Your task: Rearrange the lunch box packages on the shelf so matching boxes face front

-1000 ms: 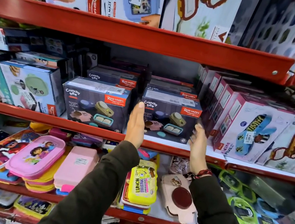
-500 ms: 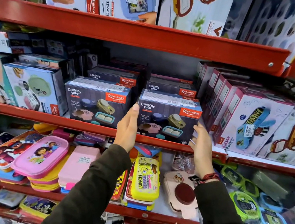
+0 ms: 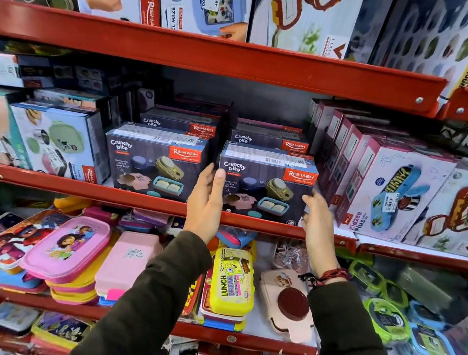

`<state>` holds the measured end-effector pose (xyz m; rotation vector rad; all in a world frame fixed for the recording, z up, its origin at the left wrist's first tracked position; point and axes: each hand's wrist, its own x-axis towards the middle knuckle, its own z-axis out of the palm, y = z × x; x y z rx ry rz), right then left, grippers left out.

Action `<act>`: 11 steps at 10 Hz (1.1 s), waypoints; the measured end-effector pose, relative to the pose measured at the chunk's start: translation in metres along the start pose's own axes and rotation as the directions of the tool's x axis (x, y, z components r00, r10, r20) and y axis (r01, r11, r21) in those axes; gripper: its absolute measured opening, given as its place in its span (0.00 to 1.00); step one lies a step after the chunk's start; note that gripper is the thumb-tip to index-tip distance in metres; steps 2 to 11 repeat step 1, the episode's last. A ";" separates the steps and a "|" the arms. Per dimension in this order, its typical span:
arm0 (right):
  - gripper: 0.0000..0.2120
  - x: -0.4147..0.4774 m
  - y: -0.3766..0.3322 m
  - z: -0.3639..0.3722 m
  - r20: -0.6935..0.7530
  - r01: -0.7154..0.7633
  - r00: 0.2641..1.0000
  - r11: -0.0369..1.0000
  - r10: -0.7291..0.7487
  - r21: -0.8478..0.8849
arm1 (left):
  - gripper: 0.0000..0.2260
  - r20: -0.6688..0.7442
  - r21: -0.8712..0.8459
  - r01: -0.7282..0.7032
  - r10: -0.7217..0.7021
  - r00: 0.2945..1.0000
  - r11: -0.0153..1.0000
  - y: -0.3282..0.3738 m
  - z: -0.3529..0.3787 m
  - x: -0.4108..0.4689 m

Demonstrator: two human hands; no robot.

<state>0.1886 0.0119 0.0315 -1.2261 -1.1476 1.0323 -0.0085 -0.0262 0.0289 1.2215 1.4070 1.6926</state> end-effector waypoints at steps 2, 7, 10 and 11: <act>0.27 -0.007 0.000 -0.003 -0.041 0.088 0.995 0.995 -0.091 -0.056 | 0.21 -0.122 0.013 -0.021 0.022 0.992 1.000 -0.005 0.000 -0.007; 0.27 -0.007 0.000 -0.003 -0.041 0.088 0.995 0.995 -0.091 -0.056 | 0.21 -0.122 0.013 -0.021 0.022 0.992 1.000 -0.005 0.000 -0.007; 0.27 -0.007 0.000 -0.003 -0.041 0.088 0.995 0.995 -0.091 -0.056 | 0.21 -0.122 0.013 -0.021 0.022 0.992 1.000 -0.005 0.000 -0.007; 0.27 -0.007 0.000 -0.003 -0.041 0.088 0.995 0.995 -0.091 -0.056 | 0.21 -0.122 0.013 -0.021 0.022 0.992 1.000 -0.005 0.000 -0.007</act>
